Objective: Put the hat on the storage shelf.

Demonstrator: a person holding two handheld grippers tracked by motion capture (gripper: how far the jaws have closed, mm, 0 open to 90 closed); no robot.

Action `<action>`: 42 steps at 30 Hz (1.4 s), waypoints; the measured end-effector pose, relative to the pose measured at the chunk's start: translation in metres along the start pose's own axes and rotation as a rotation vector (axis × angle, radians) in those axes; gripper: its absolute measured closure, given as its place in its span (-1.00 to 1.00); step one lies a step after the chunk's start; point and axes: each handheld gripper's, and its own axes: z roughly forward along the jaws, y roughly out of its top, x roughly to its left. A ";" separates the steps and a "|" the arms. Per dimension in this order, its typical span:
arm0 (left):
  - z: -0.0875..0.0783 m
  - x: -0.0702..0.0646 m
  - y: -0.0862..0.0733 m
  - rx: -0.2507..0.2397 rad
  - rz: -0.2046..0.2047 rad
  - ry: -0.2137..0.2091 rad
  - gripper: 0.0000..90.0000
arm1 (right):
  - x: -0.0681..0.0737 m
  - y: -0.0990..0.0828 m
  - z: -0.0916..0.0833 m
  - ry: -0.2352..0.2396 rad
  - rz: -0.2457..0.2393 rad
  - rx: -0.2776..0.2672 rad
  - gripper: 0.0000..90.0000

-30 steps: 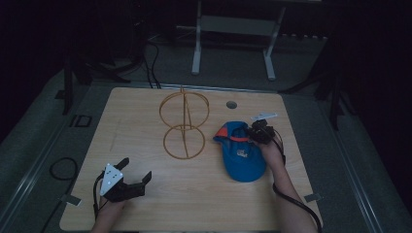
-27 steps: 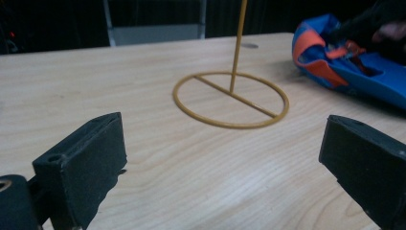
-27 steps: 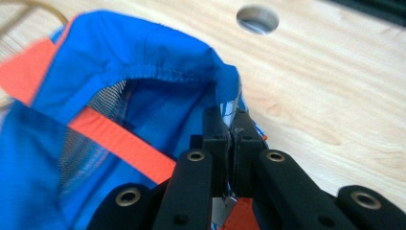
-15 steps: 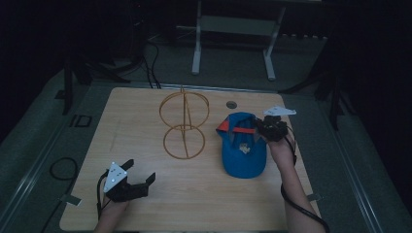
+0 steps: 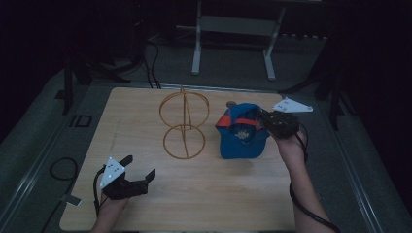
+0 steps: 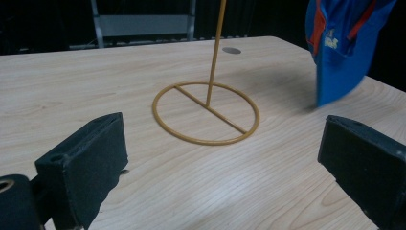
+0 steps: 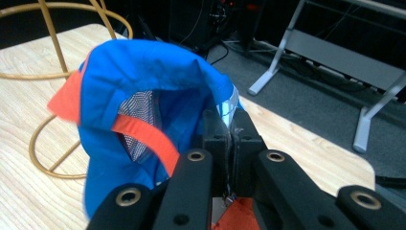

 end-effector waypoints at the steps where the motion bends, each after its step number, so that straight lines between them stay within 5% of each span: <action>1: -0.001 -0.001 0.005 0.000 -0.007 -0.009 -0.93 | 0.000 0.002 -0.003 -0.001 0.000 -0.005 0.95; 7: -0.003 -0.008 0.030 0.012 0.006 -0.032 -0.93 | 0.002 0.009 -0.014 -0.003 -0.008 -0.016 0.95; 18: 0.008 -0.035 0.082 -0.020 0.096 -0.093 -0.93 | 0.010 0.013 -0.034 -0.001 -0.015 -0.047 0.95; 29: 0.034 -0.077 0.121 -0.030 0.175 -0.205 -0.93 | 0.025 0.018 -0.044 0.021 -0.034 -0.077 0.95; 42: 0.079 -0.123 0.154 -0.024 0.265 -0.257 -0.90 | 0.035 0.021 -0.037 0.039 -0.045 -0.067 0.95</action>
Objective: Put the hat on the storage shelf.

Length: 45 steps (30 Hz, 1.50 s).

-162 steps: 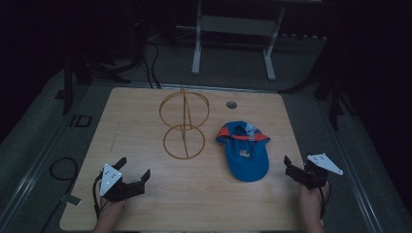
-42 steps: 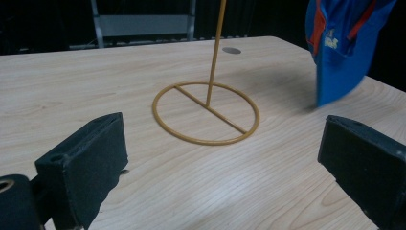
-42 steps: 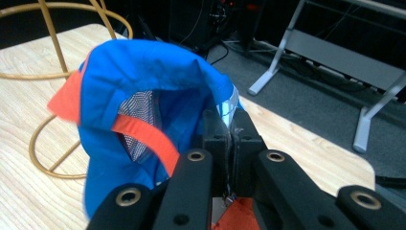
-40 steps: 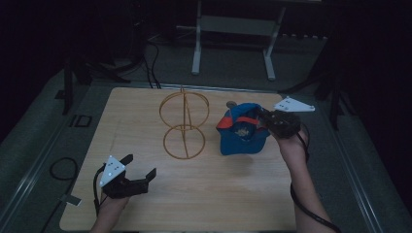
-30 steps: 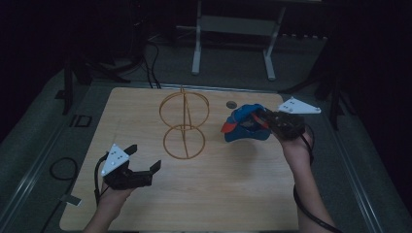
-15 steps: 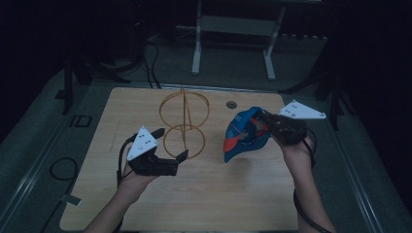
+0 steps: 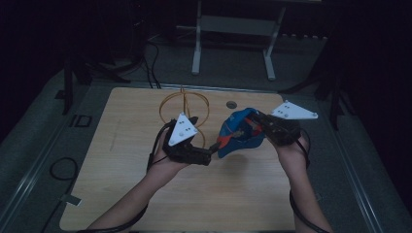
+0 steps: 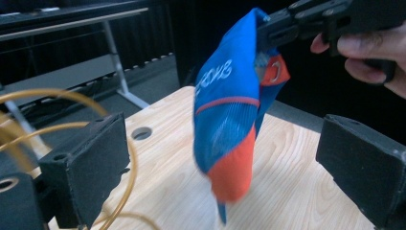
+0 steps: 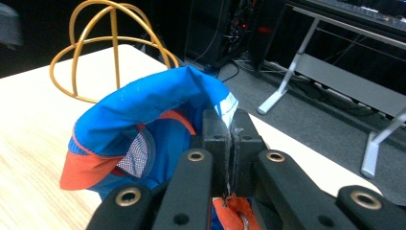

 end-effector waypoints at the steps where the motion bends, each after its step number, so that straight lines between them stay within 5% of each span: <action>1: 0.004 -0.002 0.002 0.000 0.008 -0.003 -0.89 | 0.001 0.000 0.000 0.005 -0.002 0.000 0.95; 7: 0.030 -0.014 0.013 0.003 0.028 -0.022 -0.78 | 0.007 0.002 0.001 0.021 -0.011 -0.004 0.95; 13: 0.047 -0.018 0.017 0.031 0.031 0.013 -0.55 | 0.011 0.003 0.001 0.033 -0.011 -0.009 0.95; 24: 0.061 -0.016 0.014 0.103 0.032 0.102 0.31 | 0.015 0.001 -0.001 0.052 -0.021 -0.011 0.95; 30: 0.065 -0.012 0.013 0.105 0.021 0.163 0.95 | 0.024 -0.002 -0.005 0.080 -0.030 -0.014 0.95; 45: 0.052 -0.021 0.021 0.016 0.080 0.142 1.00 | 0.044 -0.021 -0.030 0.152 0.027 -0.058 0.88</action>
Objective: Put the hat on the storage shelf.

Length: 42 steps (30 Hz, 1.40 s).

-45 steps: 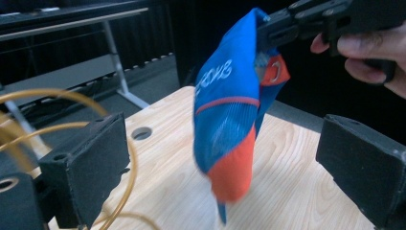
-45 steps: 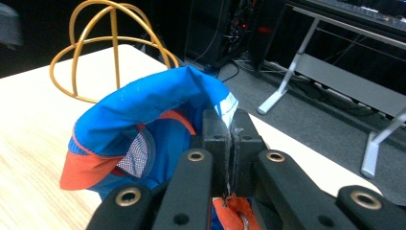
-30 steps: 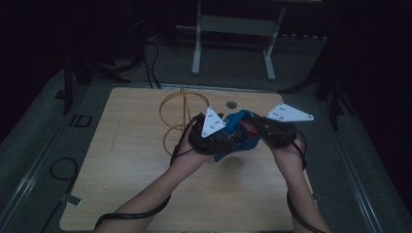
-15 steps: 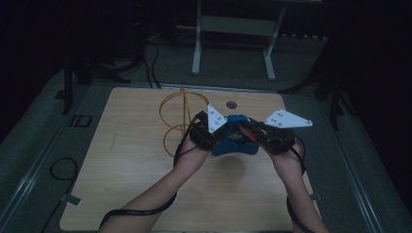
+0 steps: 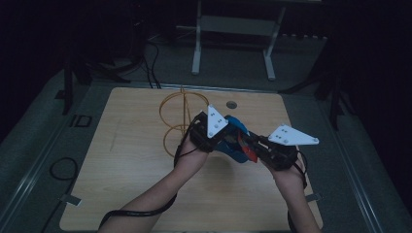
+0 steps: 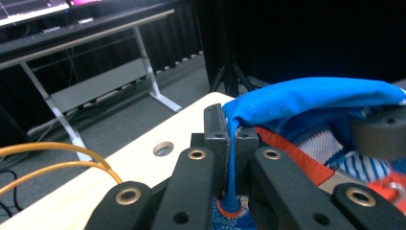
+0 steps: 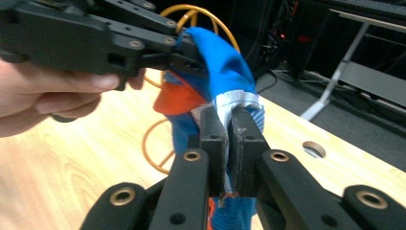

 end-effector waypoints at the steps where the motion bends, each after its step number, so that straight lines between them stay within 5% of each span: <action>1: -0.001 0.000 0.001 -0.006 0.007 -0.001 1.00 | 0.001 0.000 -0.002 0.009 0.000 -0.005 0.86; 7: -0.010 0.009 0.002 -0.048 -0.002 -0.071 1.00 | 0.009 0.003 -0.021 0.061 -0.013 -0.050 0.57; 12: -0.013 0.017 -0.002 -0.049 0.011 -0.105 1.00 | 0.004 0.002 -0.040 0.040 -0.013 -0.081 0.50; 15: -0.016 0.021 -0.006 -0.066 0.040 -0.165 1.00 | -0.004 -0.002 -0.047 0.013 -0.014 -0.087 0.49; 19: -0.020 0.026 -0.010 -0.091 0.087 -0.252 1.00 | -0.016 -0.011 -0.044 0.010 0.022 -0.061 0.49; 24: -0.028 0.036 -0.013 -0.149 0.100 -0.344 0.99 | -0.016 -0.018 -0.040 0.053 0.040 -0.055 0.49; 34: -0.041 0.049 -0.024 -0.260 0.101 -0.545 0.99 | 0.006 -0.018 -0.033 0.154 0.011 -0.053 0.46; 42: -0.047 0.050 -0.025 -0.313 0.120 -0.673 0.99 | 0.024 -0.021 -0.014 0.217 -0.018 -0.017 0.23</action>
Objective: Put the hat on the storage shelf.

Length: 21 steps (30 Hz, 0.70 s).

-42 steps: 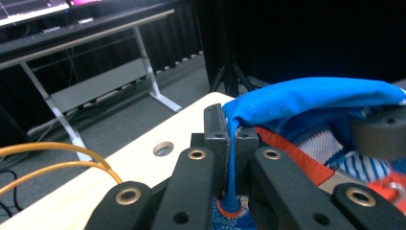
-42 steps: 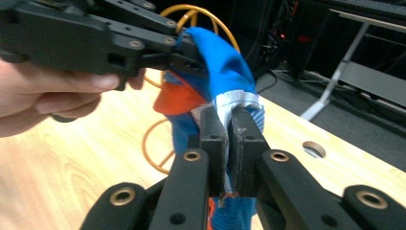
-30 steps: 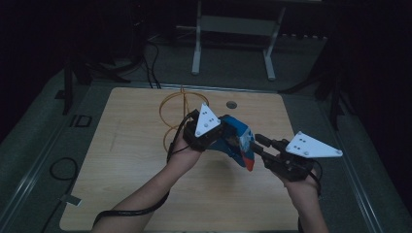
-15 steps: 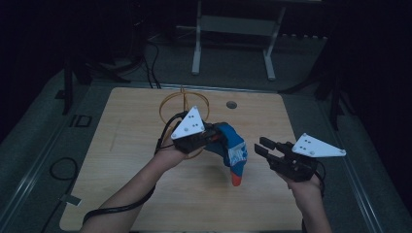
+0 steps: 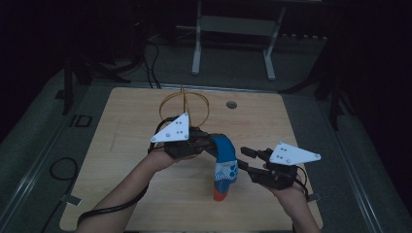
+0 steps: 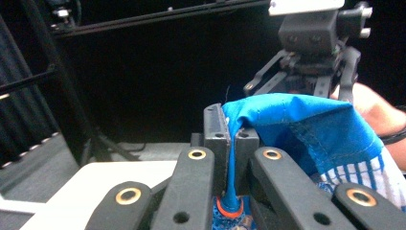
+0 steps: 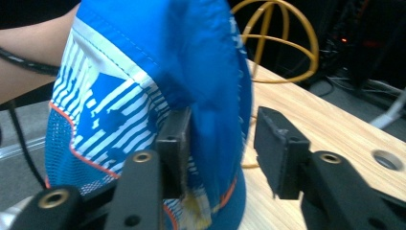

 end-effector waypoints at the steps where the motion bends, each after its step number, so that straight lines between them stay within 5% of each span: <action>1: -0.001 0.000 0.000 -0.011 0.001 -0.010 0.99 | 0.002 0.000 0.002 0.012 -0.004 0.000 0.18; 6: -0.003 -0.002 0.002 -0.055 -0.007 -0.068 0.99 | 0.010 0.003 0.008 0.031 -0.011 -0.005 0.14; 9: -0.004 -0.004 0.004 -0.054 -0.001 -0.064 0.99 | 0.012 0.003 0.009 0.022 -0.016 -0.011 0.39; 13: -0.006 -0.003 0.004 -0.047 -0.004 -0.050 0.99 | 0.013 0.003 0.007 -0.015 -0.012 -0.033 0.99; 21: -0.013 -0.002 0.003 -0.014 0.005 -0.018 0.99 | 0.011 0.008 0.000 -0.052 -0.025 -0.033 1.00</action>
